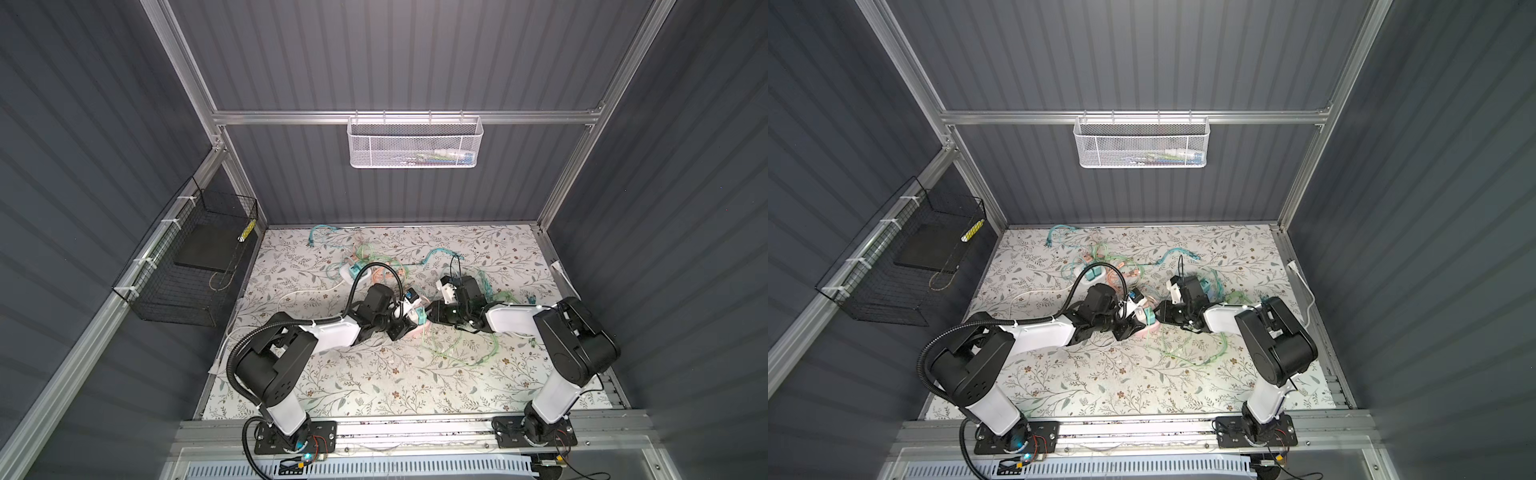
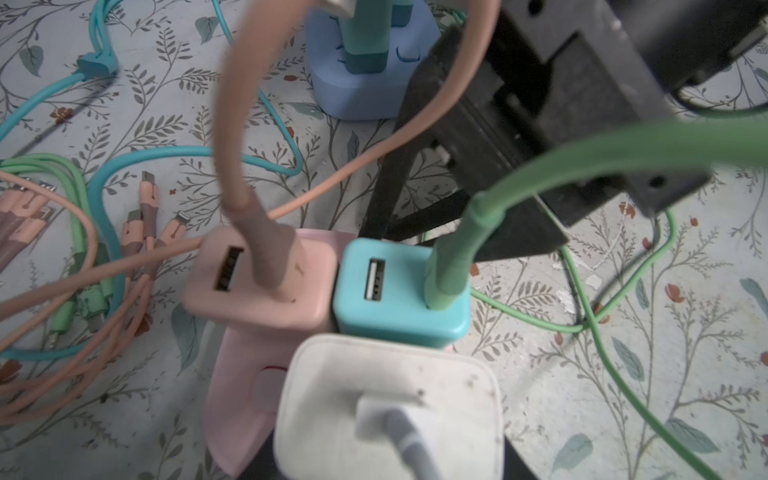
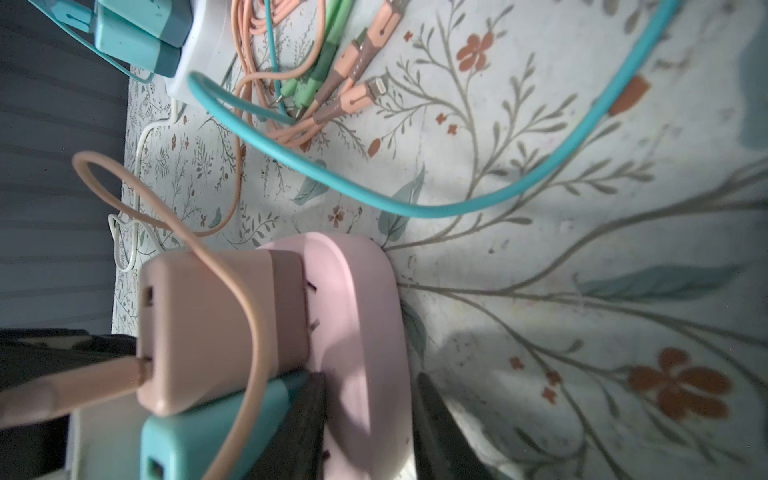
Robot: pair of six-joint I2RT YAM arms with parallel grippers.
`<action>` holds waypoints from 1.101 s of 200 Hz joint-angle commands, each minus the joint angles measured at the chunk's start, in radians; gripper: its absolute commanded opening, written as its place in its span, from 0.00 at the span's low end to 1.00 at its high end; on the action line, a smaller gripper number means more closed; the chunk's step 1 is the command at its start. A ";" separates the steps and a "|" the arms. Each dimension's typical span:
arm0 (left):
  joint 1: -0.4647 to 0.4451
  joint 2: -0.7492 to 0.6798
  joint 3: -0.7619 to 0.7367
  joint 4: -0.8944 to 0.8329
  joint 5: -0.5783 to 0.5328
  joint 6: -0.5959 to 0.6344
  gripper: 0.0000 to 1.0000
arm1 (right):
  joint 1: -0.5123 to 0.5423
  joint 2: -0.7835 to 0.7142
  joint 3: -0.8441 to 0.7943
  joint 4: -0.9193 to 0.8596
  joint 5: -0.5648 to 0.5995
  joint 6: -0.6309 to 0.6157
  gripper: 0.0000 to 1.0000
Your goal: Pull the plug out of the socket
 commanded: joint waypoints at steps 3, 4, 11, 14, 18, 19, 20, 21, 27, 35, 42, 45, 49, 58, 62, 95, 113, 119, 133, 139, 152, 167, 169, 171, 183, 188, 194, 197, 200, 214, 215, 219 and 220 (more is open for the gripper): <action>-0.006 -0.017 0.050 0.054 0.152 -0.057 0.12 | 0.026 0.033 -0.053 -0.093 0.041 -0.017 0.35; -0.006 -0.017 0.051 0.054 0.154 -0.057 0.12 | 0.026 0.033 -0.053 -0.093 0.041 -0.017 0.35; -0.006 -0.009 0.054 0.057 0.160 -0.059 0.12 | 0.026 0.032 -0.056 -0.093 0.041 -0.020 0.35; -0.007 -0.007 0.056 0.058 0.161 -0.060 0.12 | 0.026 0.032 -0.056 -0.093 0.042 -0.023 0.35; -0.007 -0.003 0.056 0.058 0.163 -0.060 0.12 | 0.028 0.030 -0.058 -0.094 0.045 -0.025 0.34; -0.006 -0.003 0.056 0.059 0.164 -0.060 0.12 | 0.028 0.029 -0.058 -0.094 0.045 -0.025 0.34; -0.005 -0.002 0.057 0.058 0.163 -0.060 0.12 | 0.027 0.029 -0.057 -0.095 0.046 -0.025 0.34; -0.006 0.000 0.057 0.057 0.162 -0.059 0.12 | 0.027 0.030 -0.059 -0.095 0.047 -0.026 0.34; -0.008 0.003 0.061 0.054 0.151 -0.057 0.11 | 0.027 0.029 -0.061 -0.097 0.053 -0.029 0.34; -0.019 0.008 0.074 0.023 0.118 -0.041 0.09 | 0.029 0.027 -0.063 -0.100 0.058 -0.031 0.34; -0.036 0.008 0.092 -0.021 0.077 -0.007 0.08 | 0.029 0.028 -0.064 -0.101 0.059 -0.031 0.33; -0.044 0.008 0.100 -0.040 0.057 0.006 0.08 | 0.029 0.028 -0.064 -0.102 0.061 -0.030 0.33; -0.056 0.007 0.107 -0.061 0.031 0.025 0.08 | 0.032 0.029 -0.064 -0.102 0.062 -0.030 0.33; -0.073 0.002 0.118 -0.082 -0.021 0.050 0.07 | 0.033 0.029 -0.067 -0.103 0.069 -0.028 0.32; -0.073 -0.001 0.116 -0.080 -0.029 0.053 0.07 | 0.034 0.030 -0.067 -0.104 0.072 -0.026 0.32; -0.074 -0.041 0.071 -0.012 -0.074 0.065 0.06 | 0.038 0.039 -0.067 -0.108 0.078 -0.021 0.30; -0.074 -0.045 0.063 -0.011 -0.072 0.065 0.06 | 0.040 0.039 -0.065 -0.114 0.078 -0.024 0.30; -0.074 -0.047 0.061 -0.007 -0.069 0.064 0.06 | 0.039 0.038 -0.063 -0.118 0.078 -0.026 0.30; -0.075 -0.049 0.050 0.008 -0.070 0.056 0.06 | 0.042 0.039 -0.057 -0.131 0.078 -0.033 0.30; -0.073 -0.051 0.044 0.019 -0.072 0.051 0.06 | 0.043 0.038 -0.055 -0.139 0.115 -0.035 0.29; -0.074 -0.060 0.027 0.046 -0.074 0.037 0.06 | 0.046 0.037 -0.051 -0.156 0.129 -0.042 0.29; -0.074 -0.065 0.016 0.058 -0.081 0.027 0.06 | 0.046 0.038 -0.047 -0.177 0.150 -0.044 0.28; -0.074 -0.065 0.015 0.058 -0.082 0.025 0.06 | 0.047 0.038 -0.047 -0.178 0.153 -0.045 0.28; -0.074 -0.066 0.013 0.058 -0.082 0.023 0.06 | 0.047 0.036 -0.046 -0.179 0.156 -0.044 0.28; -0.073 -0.071 0.007 0.048 -0.084 0.021 0.06 | 0.047 0.033 -0.048 -0.182 0.165 -0.044 0.28; -0.074 -0.075 0.004 0.046 -0.086 0.021 0.06 | 0.046 0.033 -0.046 -0.182 0.167 -0.043 0.28; -0.073 -0.081 -0.003 0.046 -0.086 0.019 0.06 | 0.047 0.033 -0.046 -0.183 0.168 -0.040 0.28; -0.073 -0.085 -0.006 0.048 -0.088 0.019 0.06 | 0.047 0.032 -0.045 -0.182 0.168 -0.039 0.28; -0.074 -0.089 -0.010 0.051 -0.090 0.019 0.06 | 0.046 0.033 -0.045 -0.182 0.167 -0.038 0.28; -0.074 -0.104 -0.030 0.066 -0.096 0.022 0.06 | 0.046 0.037 -0.044 -0.178 0.166 -0.035 0.28; -0.074 -0.105 -0.031 0.066 -0.096 0.023 0.06 | 0.047 0.037 -0.044 -0.179 0.165 -0.035 0.28; -0.074 -0.106 -0.033 0.064 -0.094 0.025 0.06 | 0.047 0.037 -0.044 -0.178 0.164 -0.034 0.28; -0.074 -0.105 -0.033 0.063 -0.094 0.025 0.06 | 0.047 0.037 -0.044 -0.178 0.164 -0.035 0.28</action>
